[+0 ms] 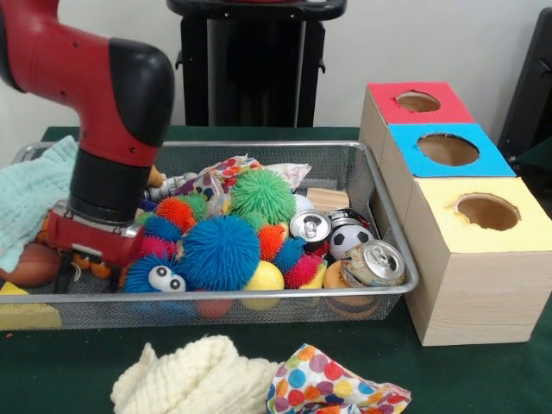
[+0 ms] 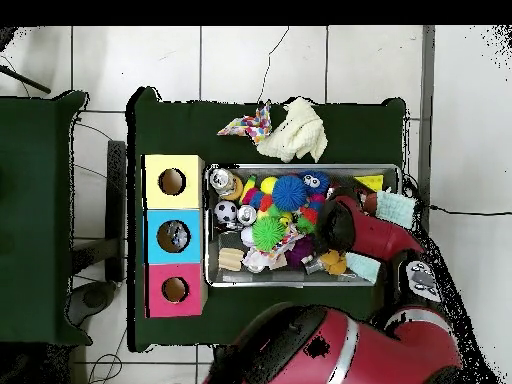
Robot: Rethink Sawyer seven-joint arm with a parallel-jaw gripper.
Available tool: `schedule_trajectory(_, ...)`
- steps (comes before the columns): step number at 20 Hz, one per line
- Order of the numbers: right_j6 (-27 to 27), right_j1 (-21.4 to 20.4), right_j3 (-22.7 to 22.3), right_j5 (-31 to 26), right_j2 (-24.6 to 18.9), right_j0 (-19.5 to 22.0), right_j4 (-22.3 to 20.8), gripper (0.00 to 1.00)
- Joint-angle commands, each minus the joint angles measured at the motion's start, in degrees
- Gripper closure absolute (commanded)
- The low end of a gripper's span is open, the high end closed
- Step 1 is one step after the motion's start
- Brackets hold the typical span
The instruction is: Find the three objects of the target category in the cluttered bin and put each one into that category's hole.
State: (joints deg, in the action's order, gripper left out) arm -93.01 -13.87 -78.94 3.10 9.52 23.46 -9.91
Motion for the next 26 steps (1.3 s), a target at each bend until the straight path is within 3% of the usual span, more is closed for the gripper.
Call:
schedule_trajectory(1, -14.0, -0.4, -5.2, -9.7, 9.9, -10.6, 6.1, 0.00)
schedule_trajectory(5, -13.2, -4.1, -7.6, -20.1, 11.6, -12.4, 9.0, 0.00)
schedule_trajectory(12, -11.3, -8.6, -10.0, -23.5, 12.8, -13.1, 9.1, 0.00)
schedule_trajectory(18, -6.4, -12.6, -13.6, -26.9, 6.3, -7.1, 8.4, 0.00)
schedule_trajectory(22, -6.1, -13.7, -12.7, -32.5, 8.8, -8.3, 8.0, 0.00)
schedule_trajectory(26, -5.4, -13.7, -12.2, -34.4, 10.0, -8.6, 6.6, 0.00)
